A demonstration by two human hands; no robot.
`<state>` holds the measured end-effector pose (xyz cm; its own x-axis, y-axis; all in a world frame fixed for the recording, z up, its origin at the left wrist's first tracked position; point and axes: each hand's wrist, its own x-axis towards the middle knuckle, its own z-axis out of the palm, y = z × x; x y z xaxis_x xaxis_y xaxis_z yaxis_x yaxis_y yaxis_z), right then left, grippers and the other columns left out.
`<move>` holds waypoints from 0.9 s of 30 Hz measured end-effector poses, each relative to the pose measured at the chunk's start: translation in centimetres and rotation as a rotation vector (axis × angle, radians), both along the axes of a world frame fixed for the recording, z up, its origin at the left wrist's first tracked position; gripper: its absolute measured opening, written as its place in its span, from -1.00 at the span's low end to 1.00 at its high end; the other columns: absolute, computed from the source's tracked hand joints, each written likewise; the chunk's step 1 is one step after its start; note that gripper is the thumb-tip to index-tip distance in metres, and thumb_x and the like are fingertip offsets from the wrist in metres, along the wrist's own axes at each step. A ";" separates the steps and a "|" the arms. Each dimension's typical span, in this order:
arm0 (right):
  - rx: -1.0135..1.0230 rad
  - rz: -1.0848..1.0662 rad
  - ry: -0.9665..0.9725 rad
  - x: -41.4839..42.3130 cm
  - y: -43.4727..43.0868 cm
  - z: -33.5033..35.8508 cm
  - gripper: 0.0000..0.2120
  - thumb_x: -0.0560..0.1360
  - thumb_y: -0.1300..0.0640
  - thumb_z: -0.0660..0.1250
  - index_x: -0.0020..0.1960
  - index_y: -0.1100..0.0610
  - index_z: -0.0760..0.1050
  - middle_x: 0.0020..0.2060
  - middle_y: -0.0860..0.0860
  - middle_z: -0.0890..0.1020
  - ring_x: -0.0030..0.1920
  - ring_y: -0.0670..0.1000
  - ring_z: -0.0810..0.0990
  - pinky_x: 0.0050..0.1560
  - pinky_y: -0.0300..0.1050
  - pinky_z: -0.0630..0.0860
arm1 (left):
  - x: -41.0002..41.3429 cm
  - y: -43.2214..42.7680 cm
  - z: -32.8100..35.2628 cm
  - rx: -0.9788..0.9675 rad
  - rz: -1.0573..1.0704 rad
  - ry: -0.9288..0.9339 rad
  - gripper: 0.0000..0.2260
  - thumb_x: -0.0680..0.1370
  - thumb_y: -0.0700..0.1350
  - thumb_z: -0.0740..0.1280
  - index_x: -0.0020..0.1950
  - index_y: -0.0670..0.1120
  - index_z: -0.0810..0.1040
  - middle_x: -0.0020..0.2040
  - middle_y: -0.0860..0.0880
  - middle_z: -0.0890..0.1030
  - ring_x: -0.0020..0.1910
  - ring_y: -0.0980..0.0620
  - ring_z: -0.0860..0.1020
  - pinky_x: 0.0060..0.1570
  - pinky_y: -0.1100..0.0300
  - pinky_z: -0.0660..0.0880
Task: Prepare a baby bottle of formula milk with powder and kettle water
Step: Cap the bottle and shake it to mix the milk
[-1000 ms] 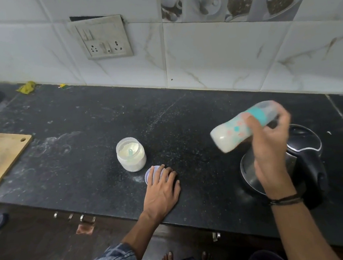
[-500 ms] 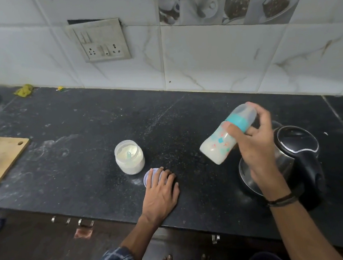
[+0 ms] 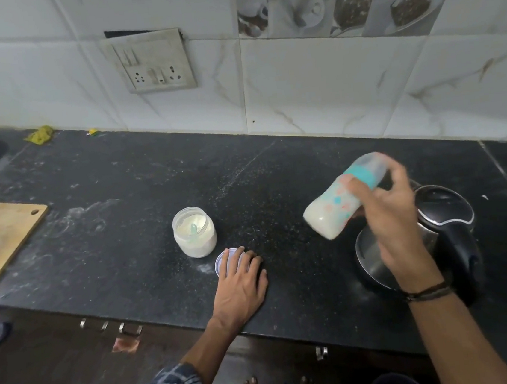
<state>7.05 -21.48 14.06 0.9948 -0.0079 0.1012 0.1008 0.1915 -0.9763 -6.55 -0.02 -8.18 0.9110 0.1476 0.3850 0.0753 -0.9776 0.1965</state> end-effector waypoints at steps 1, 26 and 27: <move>-0.004 0.029 0.004 -0.3 0.0 0.0 -0.50 0.51 0.28 0.53 0.33 -0.04 0.43 -0.09 -0.11 0.76 -0.10 -0.06 0.76 -0.26 -0.15 0.66 | 0.0 0.0 0.0 -0.003 0.000 -0.003 -0.74 0.68 0.06 0.23 0.23 -0.04 0.59 0.23 -0.01 0.57 0.40 -0.12 0.47 0.59 -0.17 0.19; 0.055 -0.008 -0.012 -0.7 0.5 0.0 -0.46 0.45 0.20 0.58 0.33 -0.04 0.45 -0.04 -0.03 0.76 -0.08 -0.02 0.76 -0.27 -0.16 0.64 | 0.1 -0.1 0.1 -0.006 -0.004 -0.025 -0.76 0.67 0.05 0.24 0.21 -0.04 0.58 0.21 0.00 0.57 0.39 -0.12 0.46 0.57 -0.16 0.19; 0.106 -0.054 -0.023 -0.6 0.4 0.3 -0.46 0.44 0.18 0.58 0.33 -0.02 0.44 -0.06 -0.07 0.76 -0.09 -0.04 0.76 -0.27 -0.16 0.64 | 0.2 -0.1 0.1 -0.008 0.000 -0.022 -0.76 0.67 0.05 0.24 0.22 -0.04 0.58 0.22 0.00 0.56 0.39 -0.12 0.46 0.57 -0.16 0.19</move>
